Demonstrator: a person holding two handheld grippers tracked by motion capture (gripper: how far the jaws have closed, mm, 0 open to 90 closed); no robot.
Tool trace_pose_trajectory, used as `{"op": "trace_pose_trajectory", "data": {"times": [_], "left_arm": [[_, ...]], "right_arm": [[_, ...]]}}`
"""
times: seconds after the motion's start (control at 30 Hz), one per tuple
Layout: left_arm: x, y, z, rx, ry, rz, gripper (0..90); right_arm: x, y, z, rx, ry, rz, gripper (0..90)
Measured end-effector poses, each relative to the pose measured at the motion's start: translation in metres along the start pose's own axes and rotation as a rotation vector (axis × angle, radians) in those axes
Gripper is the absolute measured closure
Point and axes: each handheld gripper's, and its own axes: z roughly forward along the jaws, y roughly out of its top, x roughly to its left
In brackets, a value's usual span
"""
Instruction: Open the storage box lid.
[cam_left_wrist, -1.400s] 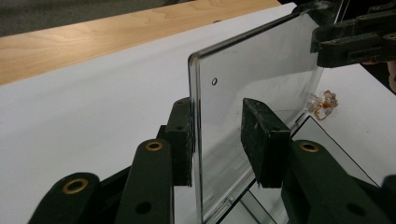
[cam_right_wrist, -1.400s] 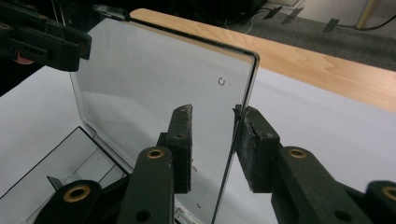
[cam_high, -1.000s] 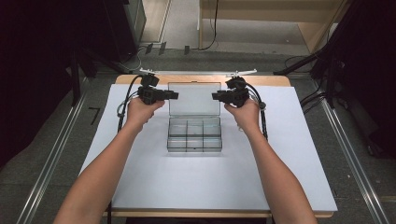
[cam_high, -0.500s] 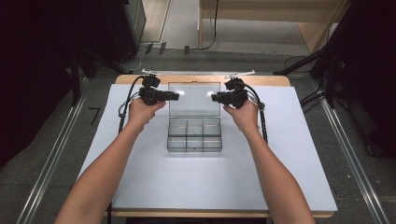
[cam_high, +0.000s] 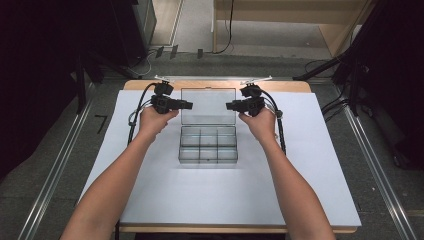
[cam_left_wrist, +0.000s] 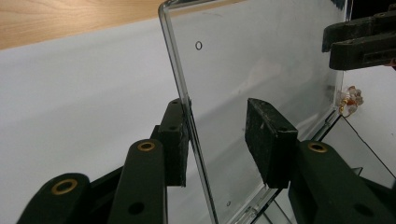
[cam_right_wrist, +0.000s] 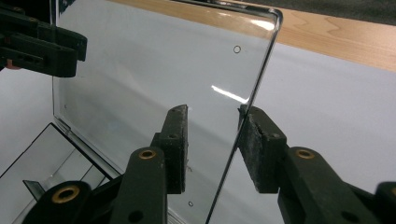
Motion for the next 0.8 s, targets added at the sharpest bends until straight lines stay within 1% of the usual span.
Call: {"op": "trace_pose_trajectory", "data": {"times": [0.13, 0.23, 0.37, 0.43, 0.5, 0.7, 0.8], "left_arm": [[0.004, -0.001, 0.003, 0.003, -0.015, -0.030, 60.8], [0.005, -0.001, 0.005, 0.011, -0.015, -0.035, 60.3], [0.007, -0.002, 0.008, 0.032, -0.014, -0.047, 58.8], [0.009, -0.003, 0.010, 0.037, -0.020, -0.062, 58.3], [0.011, -0.003, 0.011, 0.042, -0.023, -0.074, 58.1], [0.014, -0.004, 0.015, 0.056, -0.029, -0.095, 56.4], [0.017, -0.005, 0.017, 0.071, -0.029, -0.109, 55.9]], "right_arm": [[-0.002, -0.001, 0.002, 0.009, 0.001, 0.016, 64.6], [-0.003, -0.001, 0.004, 0.017, 0.003, 0.029, 64.2], [-0.004, -0.002, 0.007, 0.039, -0.005, 0.025, 63.1], [-0.006, -0.003, 0.010, 0.048, -0.003, 0.042, 62.9], [-0.006, -0.003, 0.010, 0.050, -0.003, 0.046, 62.9], [-0.010, -0.004, 0.015, 0.069, 0.003, 0.080, 62.2], [-0.010, -0.005, 0.016, 0.079, -0.001, 0.082, 61.3]]}}
